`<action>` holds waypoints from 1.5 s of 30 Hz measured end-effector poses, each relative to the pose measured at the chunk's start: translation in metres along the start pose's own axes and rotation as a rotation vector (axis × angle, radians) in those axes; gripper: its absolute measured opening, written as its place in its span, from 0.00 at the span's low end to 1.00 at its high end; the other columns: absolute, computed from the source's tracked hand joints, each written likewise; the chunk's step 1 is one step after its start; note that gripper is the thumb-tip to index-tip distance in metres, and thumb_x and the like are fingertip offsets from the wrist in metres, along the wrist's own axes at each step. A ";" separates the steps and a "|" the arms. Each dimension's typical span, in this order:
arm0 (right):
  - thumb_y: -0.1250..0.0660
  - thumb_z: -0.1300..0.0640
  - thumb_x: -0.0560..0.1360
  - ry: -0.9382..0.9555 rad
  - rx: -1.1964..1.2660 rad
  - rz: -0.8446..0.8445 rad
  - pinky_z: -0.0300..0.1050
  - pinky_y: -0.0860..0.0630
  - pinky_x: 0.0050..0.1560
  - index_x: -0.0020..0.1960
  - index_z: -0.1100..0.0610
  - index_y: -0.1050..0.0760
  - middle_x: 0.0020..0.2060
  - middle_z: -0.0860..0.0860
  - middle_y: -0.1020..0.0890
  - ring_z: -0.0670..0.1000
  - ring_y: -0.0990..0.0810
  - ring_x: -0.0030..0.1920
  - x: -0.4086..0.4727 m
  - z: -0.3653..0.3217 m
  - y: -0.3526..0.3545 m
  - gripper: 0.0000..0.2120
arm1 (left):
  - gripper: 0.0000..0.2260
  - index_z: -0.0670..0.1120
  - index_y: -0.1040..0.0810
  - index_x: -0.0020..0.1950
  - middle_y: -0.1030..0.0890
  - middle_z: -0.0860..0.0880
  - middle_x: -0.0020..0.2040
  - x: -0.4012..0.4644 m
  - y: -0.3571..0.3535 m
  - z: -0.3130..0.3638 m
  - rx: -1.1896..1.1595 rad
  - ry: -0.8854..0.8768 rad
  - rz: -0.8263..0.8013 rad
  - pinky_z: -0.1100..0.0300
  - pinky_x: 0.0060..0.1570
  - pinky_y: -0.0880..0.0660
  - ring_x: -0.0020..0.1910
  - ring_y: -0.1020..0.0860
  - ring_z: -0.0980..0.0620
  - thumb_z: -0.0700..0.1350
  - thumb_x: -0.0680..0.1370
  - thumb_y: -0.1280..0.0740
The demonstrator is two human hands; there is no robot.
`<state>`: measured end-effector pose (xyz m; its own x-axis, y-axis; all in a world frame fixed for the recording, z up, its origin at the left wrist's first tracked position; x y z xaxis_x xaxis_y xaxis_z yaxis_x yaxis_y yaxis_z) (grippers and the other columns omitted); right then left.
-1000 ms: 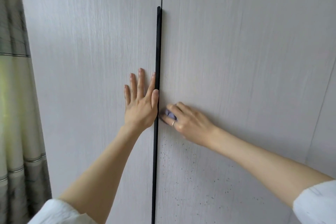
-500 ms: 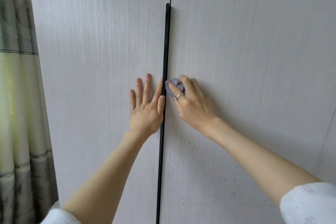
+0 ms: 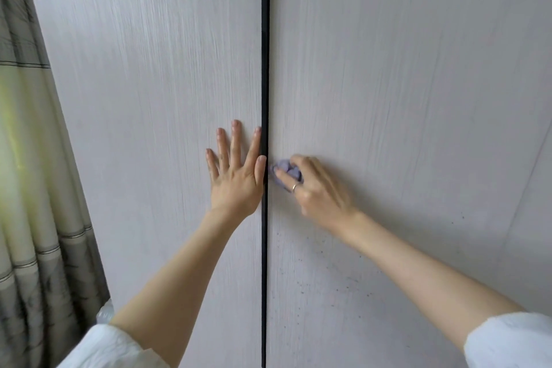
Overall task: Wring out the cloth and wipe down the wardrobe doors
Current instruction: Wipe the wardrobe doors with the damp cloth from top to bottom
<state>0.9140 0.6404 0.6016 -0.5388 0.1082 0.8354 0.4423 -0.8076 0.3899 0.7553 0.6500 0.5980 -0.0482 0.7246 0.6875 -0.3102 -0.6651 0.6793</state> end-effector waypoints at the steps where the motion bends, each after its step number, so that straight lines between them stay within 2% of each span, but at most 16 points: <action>1: 0.34 0.66 0.71 -0.107 0.007 0.036 0.46 0.25 0.35 0.58 0.58 0.21 0.49 0.54 0.27 0.55 0.24 0.43 0.010 0.008 0.005 0.17 | 0.21 0.62 0.74 0.67 0.77 0.56 0.68 0.000 -0.001 0.000 -0.010 0.002 -0.001 0.43 0.72 0.65 0.71 0.73 0.48 0.61 0.76 0.69; 4: 0.34 0.66 0.70 -0.201 0.059 0.106 0.48 0.25 0.35 0.61 0.58 0.24 0.52 0.57 0.30 0.61 0.23 0.44 0.010 0.009 0.002 0.19 | 0.21 0.63 0.74 0.68 0.76 0.55 0.69 -0.001 -0.001 0.002 -0.014 0.004 0.005 0.43 0.72 0.66 0.73 0.71 0.46 0.61 0.76 0.69; 7: 0.36 0.57 0.76 -0.296 0.105 -0.010 0.43 0.21 0.37 0.58 0.47 0.28 0.50 0.50 0.25 0.52 0.20 0.43 -0.041 -0.015 -0.013 0.12 | 0.21 0.61 0.72 0.68 0.73 0.52 0.73 -0.002 0.000 0.003 -0.021 0.014 -0.018 0.42 0.71 0.66 0.73 0.71 0.46 0.57 0.80 0.63; 9: 0.40 0.63 0.78 -0.048 0.045 -0.151 0.43 0.22 0.35 0.55 0.51 0.24 0.45 0.50 0.23 0.51 0.22 0.38 -0.082 -0.034 -0.019 0.11 | 0.21 0.60 0.71 0.69 0.70 0.50 0.75 -0.003 0.001 0.004 -0.028 0.012 -0.021 0.42 0.71 0.66 0.73 0.71 0.45 0.55 0.81 0.61; 11: 0.50 0.69 0.79 0.145 0.016 -0.182 0.43 0.24 0.34 0.51 0.57 0.19 0.42 0.52 0.24 0.51 0.25 0.35 -0.102 -0.033 -0.018 0.21 | 0.21 0.60 0.71 0.69 0.70 0.49 0.75 -0.005 0.000 0.004 -0.044 0.015 -0.014 0.42 0.71 0.67 0.73 0.71 0.45 0.54 0.81 0.61; 14: 0.38 0.68 0.73 0.063 0.032 -0.134 0.44 0.26 0.30 0.55 0.58 0.20 0.44 0.53 0.26 0.52 0.24 0.38 -0.072 -0.007 -0.003 0.15 | 0.20 0.60 0.70 0.70 0.69 0.49 0.75 -0.006 -0.004 0.005 -0.066 0.038 -0.002 0.41 0.71 0.67 0.73 0.70 0.45 0.55 0.81 0.62; 16: 0.35 0.65 0.70 -0.067 0.046 -0.060 0.45 0.26 0.25 0.57 0.60 0.21 0.47 0.55 0.29 0.57 0.23 0.39 -0.043 0.014 0.012 0.15 | 0.21 0.61 0.70 0.69 0.69 0.49 0.75 -0.007 -0.007 0.006 -0.075 0.048 0.013 0.42 0.71 0.68 0.73 0.70 0.45 0.56 0.80 0.63; 19: 0.30 0.65 0.66 -0.197 0.017 0.033 0.43 0.26 0.28 0.56 0.62 0.20 0.50 0.55 0.34 0.60 0.21 0.39 -0.023 0.027 0.027 0.18 | 0.22 0.61 0.70 0.70 0.68 0.49 0.75 -0.007 -0.009 0.007 -0.090 0.058 0.022 0.42 0.71 0.68 0.73 0.70 0.45 0.56 0.79 0.63; 23: 0.25 0.72 0.62 -0.180 0.076 -0.106 0.42 0.31 0.24 0.59 0.62 0.22 0.48 0.55 0.35 0.59 0.23 0.37 -0.076 0.005 0.010 0.26 | 0.21 0.60 0.69 0.71 0.67 0.49 0.76 -0.010 -0.009 0.007 -0.098 0.052 0.034 0.41 0.71 0.67 0.73 0.69 0.45 0.55 0.80 0.63; 27: 0.26 0.73 0.59 0.037 0.092 -0.295 0.39 0.32 0.25 0.55 0.59 0.19 0.45 0.52 0.34 0.52 0.26 0.34 -0.119 -0.007 0.009 0.25 | 0.21 0.60 0.68 0.72 0.68 0.49 0.76 -0.011 -0.009 0.007 -0.104 0.056 0.027 0.41 0.71 0.66 0.73 0.69 0.45 0.54 0.82 0.60; 31: 0.34 0.65 0.73 -0.172 0.100 -0.283 0.43 0.27 0.32 0.58 0.57 0.21 0.49 0.55 0.24 0.57 0.22 0.41 -0.083 0.016 0.029 0.15 | 0.22 0.60 0.67 0.72 0.68 0.49 0.76 -0.013 -0.010 0.009 -0.127 0.072 0.030 0.40 0.71 0.66 0.73 0.69 0.45 0.53 0.82 0.59; 34: 0.34 0.65 0.70 -0.296 0.058 -0.044 0.48 0.24 0.29 0.58 0.60 0.21 0.48 0.61 0.25 0.61 0.22 0.41 -0.051 0.042 0.048 0.16 | 0.22 0.59 0.66 0.73 0.68 0.50 0.76 -0.014 -0.011 0.012 -0.164 0.102 0.036 0.41 0.71 0.67 0.74 0.69 0.46 0.53 0.83 0.59; 37: 0.33 0.64 0.69 -0.380 0.040 0.016 0.48 0.24 0.30 0.59 0.61 0.22 0.50 0.59 0.29 0.61 0.23 0.42 -0.059 0.045 0.045 0.18 | 0.22 0.60 0.65 0.74 0.67 0.51 0.76 -0.017 -0.014 0.016 -0.203 0.139 0.051 0.41 0.71 0.66 0.74 0.69 0.46 0.53 0.82 0.59; 41: 0.46 0.42 0.79 -0.301 0.076 -0.288 0.39 0.34 0.36 0.63 0.51 0.28 0.45 0.43 0.33 0.41 0.27 0.39 -0.119 0.013 0.025 0.20 | 0.22 0.60 0.63 0.75 0.67 0.52 0.76 -0.023 -0.021 0.019 -0.250 0.190 0.065 0.40 0.71 0.64 0.74 0.68 0.47 0.53 0.82 0.59; 43: 0.36 0.54 0.78 -0.279 0.124 -0.387 0.38 0.37 0.34 0.58 0.45 0.31 0.45 0.45 0.29 0.45 0.25 0.39 -0.147 0.007 0.028 0.11 | 0.22 0.60 0.63 0.75 0.67 0.52 0.76 -0.028 -0.026 0.020 -0.277 0.219 0.059 0.40 0.71 0.63 0.74 0.68 0.47 0.52 0.83 0.58; 45: 0.27 0.67 0.67 -0.229 0.156 -0.382 0.38 0.38 0.30 0.55 0.47 0.26 0.44 0.52 0.26 0.53 0.25 0.40 -0.153 0.011 0.038 0.23 | 0.22 0.60 0.62 0.75 0.67 0.52 0.76 -0.034 -0.030 0.019 -0.283 0.236 0.057 0.40 0.71 0.63 0.74 0.68 0.47 0.52 0.83 0.58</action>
<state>1.0206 0.5993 0.4931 -0.5199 0.5197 0.6779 0.3548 -0.5906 0.7248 0.7843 0.6423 0.5592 -0.2804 0.7318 0.6212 -0.5494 -0.6530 0.5213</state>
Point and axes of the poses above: each hand's wrist, its own x-axis towards the middle knuckle, its own y-axis out of the back of the hand, z = x × y, the point moved 2 cm from there along x, towards the middle knuckle
